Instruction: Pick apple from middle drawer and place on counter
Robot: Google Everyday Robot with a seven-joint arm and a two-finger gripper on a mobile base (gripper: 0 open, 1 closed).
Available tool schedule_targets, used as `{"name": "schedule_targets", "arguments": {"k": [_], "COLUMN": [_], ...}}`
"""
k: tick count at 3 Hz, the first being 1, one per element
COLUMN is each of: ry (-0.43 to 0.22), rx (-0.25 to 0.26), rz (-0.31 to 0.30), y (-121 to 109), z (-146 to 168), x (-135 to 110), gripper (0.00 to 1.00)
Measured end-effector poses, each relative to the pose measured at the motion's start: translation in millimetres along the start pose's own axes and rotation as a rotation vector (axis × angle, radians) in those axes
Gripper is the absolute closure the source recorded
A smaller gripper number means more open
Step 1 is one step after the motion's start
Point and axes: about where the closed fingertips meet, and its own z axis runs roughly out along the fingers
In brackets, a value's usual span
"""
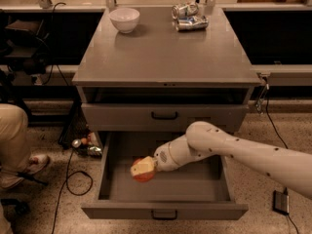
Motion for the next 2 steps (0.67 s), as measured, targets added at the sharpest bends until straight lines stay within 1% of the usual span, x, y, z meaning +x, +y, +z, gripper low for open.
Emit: {"name": "schedule_targets", "arguments": {"k": [1, 2], "ry": [-0.085, -0.16], "rx": [0.007, 0.018], "rz": [-0.066, -0.148], "y": [16.4, 36.0], "z": [-46.5, -97.2], "x": [-11.2, -25.3], "gripper": [1.0, 1.0]}}
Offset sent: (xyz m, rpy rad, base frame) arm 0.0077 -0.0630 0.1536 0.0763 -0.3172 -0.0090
